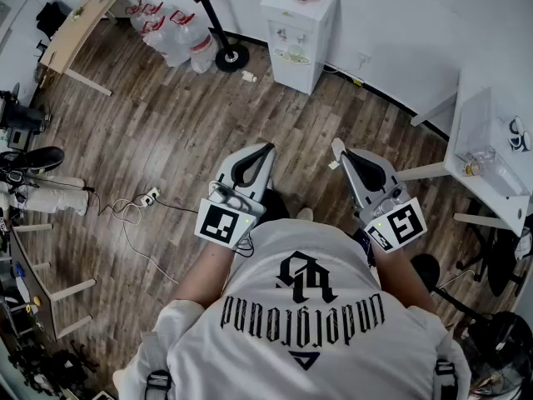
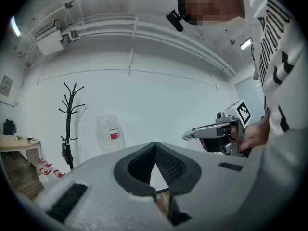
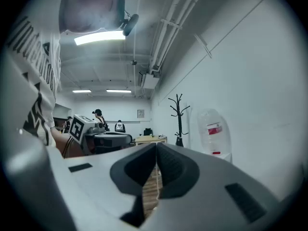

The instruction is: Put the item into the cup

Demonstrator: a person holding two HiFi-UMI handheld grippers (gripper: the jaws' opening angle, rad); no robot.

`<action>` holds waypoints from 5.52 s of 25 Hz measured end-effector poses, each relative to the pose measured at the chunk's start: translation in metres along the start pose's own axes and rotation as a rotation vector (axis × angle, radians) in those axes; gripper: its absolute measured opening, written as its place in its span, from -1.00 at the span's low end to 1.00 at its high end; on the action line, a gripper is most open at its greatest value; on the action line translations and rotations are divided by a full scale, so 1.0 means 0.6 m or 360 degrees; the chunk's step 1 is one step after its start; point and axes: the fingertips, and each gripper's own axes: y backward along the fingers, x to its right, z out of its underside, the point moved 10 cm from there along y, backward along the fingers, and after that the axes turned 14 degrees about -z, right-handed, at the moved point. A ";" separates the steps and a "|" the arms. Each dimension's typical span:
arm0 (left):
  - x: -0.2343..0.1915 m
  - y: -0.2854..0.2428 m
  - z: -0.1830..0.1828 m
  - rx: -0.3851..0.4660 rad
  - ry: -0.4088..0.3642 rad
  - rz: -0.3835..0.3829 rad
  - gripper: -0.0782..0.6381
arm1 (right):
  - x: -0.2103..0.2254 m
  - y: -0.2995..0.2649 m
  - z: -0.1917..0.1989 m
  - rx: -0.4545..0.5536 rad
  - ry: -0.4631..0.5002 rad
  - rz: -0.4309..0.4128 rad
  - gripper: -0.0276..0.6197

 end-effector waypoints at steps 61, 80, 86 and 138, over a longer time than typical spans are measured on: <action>-0.363 -0.462 0.042 -0.0098 0.0034 0.0173 -0.76 | 0.437 -0.373 0.050 -0.0057 -0.0137 0.0148 -0.87; -0.467 -0.657 0.114 -0.0233 0.0070 0.0260 -0.76 | 0.598 -0.465 0.134 -0.0225 -0.0169 0.0250 -0.87; -0.505 -0.710 0.171 -0.0355 0.0007 0.0341 -0.76 | 0.644 -0.507 0.195 -0.0323 -0.0277 0.0320 -0.87; -0.583 -0.990 0.784 -0.0782 -0.0057 0.0593 -0.76 | 0.920 -0.720 0.943 -0.0907 -0.0875 0.0818 -0.85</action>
